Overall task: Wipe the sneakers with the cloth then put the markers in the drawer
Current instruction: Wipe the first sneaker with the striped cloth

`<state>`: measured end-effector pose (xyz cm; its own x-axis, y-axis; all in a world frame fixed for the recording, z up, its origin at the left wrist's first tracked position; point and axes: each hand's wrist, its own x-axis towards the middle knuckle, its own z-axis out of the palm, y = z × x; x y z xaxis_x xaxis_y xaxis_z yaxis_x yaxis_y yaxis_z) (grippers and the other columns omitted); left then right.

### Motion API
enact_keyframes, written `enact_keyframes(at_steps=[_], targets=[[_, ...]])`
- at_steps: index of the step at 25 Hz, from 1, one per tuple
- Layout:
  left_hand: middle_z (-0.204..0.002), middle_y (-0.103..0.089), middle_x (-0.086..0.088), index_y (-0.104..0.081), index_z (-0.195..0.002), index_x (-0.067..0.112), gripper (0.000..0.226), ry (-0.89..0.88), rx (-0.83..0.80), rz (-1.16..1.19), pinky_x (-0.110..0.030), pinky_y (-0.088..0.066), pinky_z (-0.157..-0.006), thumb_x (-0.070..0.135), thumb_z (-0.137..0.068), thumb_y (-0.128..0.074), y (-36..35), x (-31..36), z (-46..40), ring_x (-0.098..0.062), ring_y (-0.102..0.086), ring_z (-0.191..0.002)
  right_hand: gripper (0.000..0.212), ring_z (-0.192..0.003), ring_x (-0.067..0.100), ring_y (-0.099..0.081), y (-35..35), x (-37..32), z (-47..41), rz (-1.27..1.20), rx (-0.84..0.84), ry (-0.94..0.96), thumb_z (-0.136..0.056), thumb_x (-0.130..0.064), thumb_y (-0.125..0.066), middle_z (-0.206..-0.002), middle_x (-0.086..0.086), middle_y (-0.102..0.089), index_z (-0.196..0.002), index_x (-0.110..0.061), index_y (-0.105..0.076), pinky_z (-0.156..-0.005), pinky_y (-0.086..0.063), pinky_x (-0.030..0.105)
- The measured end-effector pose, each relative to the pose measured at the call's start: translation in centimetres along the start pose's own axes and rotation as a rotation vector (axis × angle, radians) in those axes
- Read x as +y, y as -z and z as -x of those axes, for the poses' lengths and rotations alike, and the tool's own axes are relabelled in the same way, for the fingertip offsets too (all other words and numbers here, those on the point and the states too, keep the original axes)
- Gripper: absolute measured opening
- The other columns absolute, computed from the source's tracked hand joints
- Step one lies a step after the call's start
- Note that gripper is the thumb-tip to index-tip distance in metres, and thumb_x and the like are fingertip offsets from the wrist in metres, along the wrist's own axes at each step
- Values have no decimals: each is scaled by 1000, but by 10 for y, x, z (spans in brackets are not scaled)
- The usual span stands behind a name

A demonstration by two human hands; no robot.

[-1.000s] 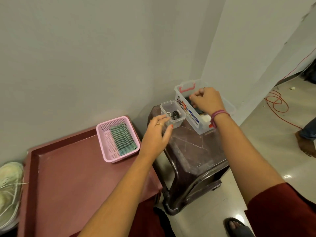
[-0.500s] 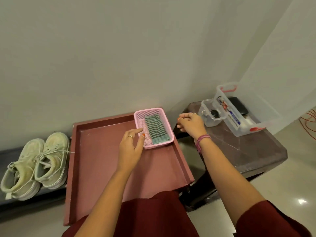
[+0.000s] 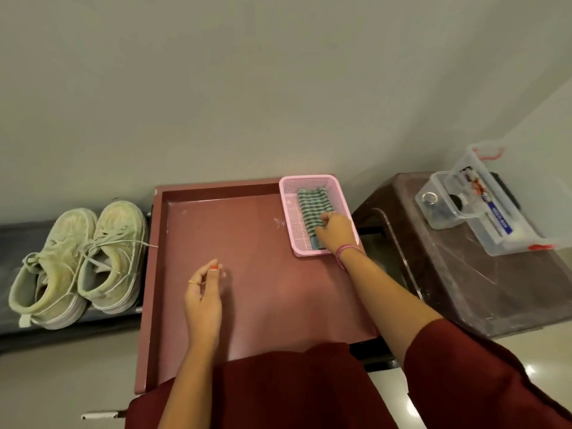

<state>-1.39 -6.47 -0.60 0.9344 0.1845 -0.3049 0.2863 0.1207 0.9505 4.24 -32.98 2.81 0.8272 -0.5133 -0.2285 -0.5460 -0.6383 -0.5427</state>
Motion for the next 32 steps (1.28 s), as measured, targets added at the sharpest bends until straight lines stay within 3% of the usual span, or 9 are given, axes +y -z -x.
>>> enact_keyframes(at_steps=[4, 11, 13, 16, 18, 21, 25, 28, 32], targets=[[-102, -67, 0, -56, -110, 25, 15, 104, 46, 109, -20, -52, -81, 18, -100, -47, 13, -20, 8, -8, -65, -89, 36, -112, 35, -54, -26, -5, -20, 216, 9, 69, -87, -9, -51, -125, 19, -54, -121, 0, -54, -95, -45, 39], [-106, -68, -9, -60, -107, 22, 16, 148, 89, 193, -16, -54, -72, 20, -101, -46, 15, -29, -5, -22, -65, -94, 34, -109, 38, -57, -50, -17, -31, 633, 2, 237, -92, 4, -36, -122, 23, -55, -123, 6, -48, -89, -46, 43], [-106, -68, -10, -62, -103, 23, 16, 149, 90, 189, -19, -54, -74, 20, -100, -46, 14, -31, -5, -23, -65, -95, 36, -105, 37, -60, -45, -15, -36, 633, -9, 253, -91, 6, -35, -119, 22, -60, -123, 2, -52, -87, -48, 42], [-105, -70, -10, -64, -101, 23, 16, 163, 85, 184, -27, -53, -80, 22, -100, -48, 14, -30, -5, -24, -66, -98, 34, -102, 36, -60, -24, -9, -49, 298, 57, 76, -86, -2, -52, -113, 20, -65, -119, -2, -61, -87, -48, 36], [-105, -70, -10, -63, -101, 23, 16, 176, 84, 198, -22, -55, -77, 21, -100, -48, 14, -28, -4, -23, -66, -96, 31, -100, 30, -61, -3, -2, -52, 56, 114, -2, -82, -6, -61, -105, 16, -68, -112, -3, -67, -83, -47, 30], [-105, -68, -13, -62, -102, 20, 15, 191, 60, 214, -16, -55, -71, 18, -100, -47, 13, -20, 1, -18, -66, -90, 33, -88, 24, -63, 27, 1, -44, -497, 108, -84, -80, 0, -56, -91, 8, -67, -111, 0, -68, -67, -53, 20], [-108, -68, -12, -63, -106, 18, 16, 214, -21, 232, -17, -56, -72, 16, -99, -49, 4, -2, 17, -16, -66, -89, 34, -96, 26, -66, 58, -10, 4, -1134, -140, -82, -88, 7, -43, -108, 17, -67, -118, 5, -61, -83, -57, 34], [-112, -69, -3, -62, -111, 19, 18, 260, -154, 247, -17, -54, -76, 16, -98, -50, -10, 28, 38, -10, -67, -96, 41, -104, 28, -58, 67, -18, 53, -1343, -349, 30, -88, 4, -38, -119, 20, -59, -126, 5, -54, -95, -49, 40], [-116, -69, 2, -62, -117, 20, 26, 293, -468, 205, -25, -51, -92, 29, -99, -46, -30, 76, 70, -11, -64, -108, 45, -110, 29, -57, 43, -22, 102, -1532, -471, -50, -86, 9, -40, -120, 19, -60, -128, 2, -52, -102, -44, 45]])
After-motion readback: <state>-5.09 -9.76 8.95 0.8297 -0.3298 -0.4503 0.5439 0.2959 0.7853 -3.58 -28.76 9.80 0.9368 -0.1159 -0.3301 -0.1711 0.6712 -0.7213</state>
